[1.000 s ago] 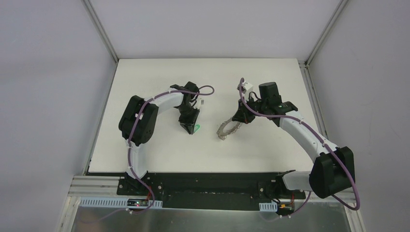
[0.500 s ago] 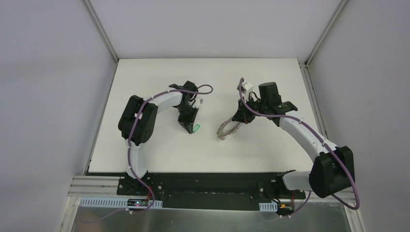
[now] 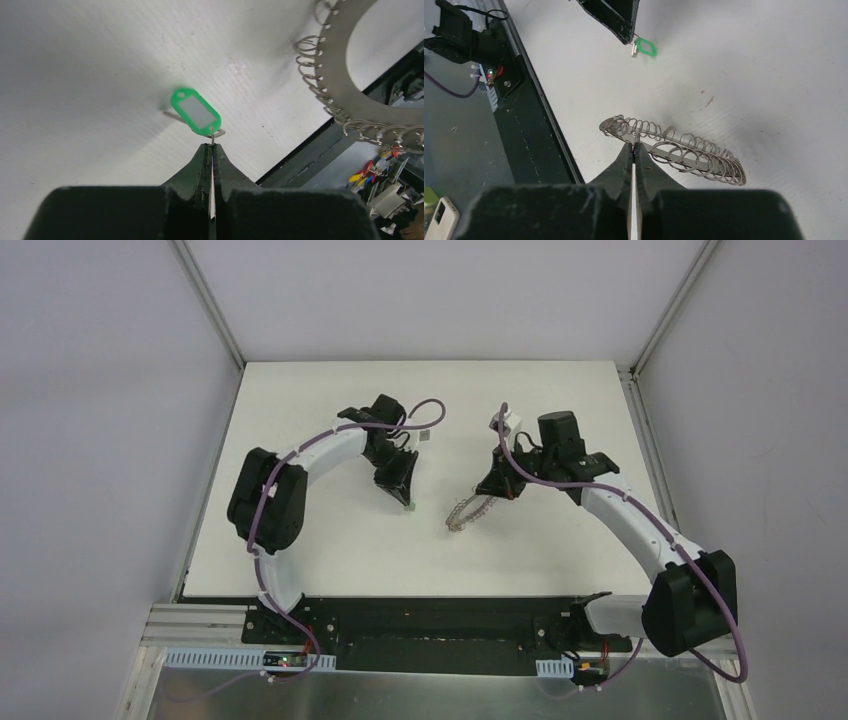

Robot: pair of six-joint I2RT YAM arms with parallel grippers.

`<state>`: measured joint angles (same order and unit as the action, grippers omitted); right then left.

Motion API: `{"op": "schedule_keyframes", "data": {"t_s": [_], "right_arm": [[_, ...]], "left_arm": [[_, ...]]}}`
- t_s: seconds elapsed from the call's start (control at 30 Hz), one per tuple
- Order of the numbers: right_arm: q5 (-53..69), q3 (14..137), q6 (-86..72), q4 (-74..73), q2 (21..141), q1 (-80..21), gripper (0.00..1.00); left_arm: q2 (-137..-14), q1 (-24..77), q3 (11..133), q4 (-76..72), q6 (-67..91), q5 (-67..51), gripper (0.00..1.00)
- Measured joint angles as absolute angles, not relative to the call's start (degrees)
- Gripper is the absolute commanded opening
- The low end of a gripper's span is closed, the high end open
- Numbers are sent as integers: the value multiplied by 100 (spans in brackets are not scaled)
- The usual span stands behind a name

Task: Put the keys on the keyring

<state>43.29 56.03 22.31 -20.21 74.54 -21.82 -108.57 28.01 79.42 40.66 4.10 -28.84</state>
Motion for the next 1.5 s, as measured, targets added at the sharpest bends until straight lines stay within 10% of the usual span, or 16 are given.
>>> {"op": "schedule_keyframes", "data": {"t_s": [0.67,1.5], "right_arm": [[5887,5533,2508,-2034,6906,-2185,0],[6936,5754,1107,-829,7848,-2519,0]], "left_arm": [[-8949,3138,7948,4125,-2381,-4707,0],[-8232,4471,8672,4484,-2547,-2908,0]]}}
